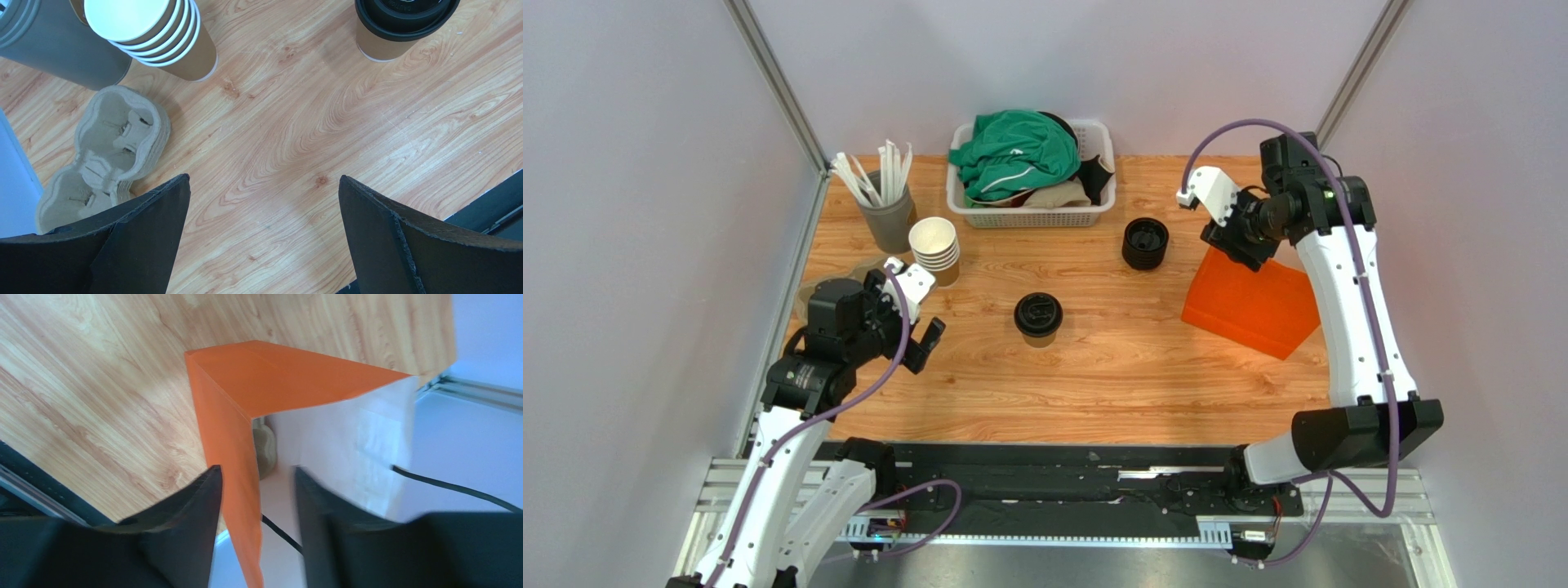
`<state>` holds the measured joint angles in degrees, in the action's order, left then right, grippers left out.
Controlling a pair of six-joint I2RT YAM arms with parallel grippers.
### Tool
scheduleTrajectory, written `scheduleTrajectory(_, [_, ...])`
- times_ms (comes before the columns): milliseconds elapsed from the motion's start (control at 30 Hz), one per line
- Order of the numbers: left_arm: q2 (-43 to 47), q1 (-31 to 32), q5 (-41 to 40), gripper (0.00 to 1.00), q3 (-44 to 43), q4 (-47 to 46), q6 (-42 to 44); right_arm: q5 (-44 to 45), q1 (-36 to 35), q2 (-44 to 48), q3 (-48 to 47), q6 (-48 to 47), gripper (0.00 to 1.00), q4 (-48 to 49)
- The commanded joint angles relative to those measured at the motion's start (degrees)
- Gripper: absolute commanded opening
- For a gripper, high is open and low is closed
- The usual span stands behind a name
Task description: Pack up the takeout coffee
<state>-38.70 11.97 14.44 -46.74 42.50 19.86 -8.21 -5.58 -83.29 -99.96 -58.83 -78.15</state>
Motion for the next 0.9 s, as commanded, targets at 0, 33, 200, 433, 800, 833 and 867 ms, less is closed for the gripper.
scheduleTrajectory(0, [0.38, -0.37, -0.02, 0.99, 0.07, -1.81, -0.08, -0.85, -1.18, 4.53, -5.59, 2.83, 0.56, -0.71])
scheduleTrajectory(33, [0.46, -0.45, -0.02, 0.99, 0.07, -1.89, -0.08, -0.67, -1.62, 5.14, -5.77, 3.28, 0.58, 0.27])
scheduleTrajectory(200, [0.29, -0.45, -0.02, 0.99, 0.07, -1.89, -0.26, -1.46, -8.8, 11.11, -4.28, 5.65, 0.73, 5.11])
scheduleTrajectory(433, [0.38, -0.63, -0.29, 0.99, 0.16, -1.9, -0.08, -4.88, -20.6, 9.91, 3.54, 10.04, 0.8, 7.3])
scheduleTrajectory(800, [0.55, -1.07, -0.46, 0.99, 0.16, -1.89, -0.17, -4.9, -20.69, -9.6, 9.27, 20.5, 0.82, 20.84])
scheduleTrajectory(833, [0.81, -1.16, -0.46, 0.99, 0.25, -1.9, -0.17, -4.19, -20.78, -11.62, 8.74, 20.68, 0.82, 21.02])
scheduleTrajectory(867, [0.9, -1.16, -0.46, 0.99, 0.25, -1.9, -0.08, -3.05, -20.61, -14.68, 8.3, 20.86, 0.82, 21.46])
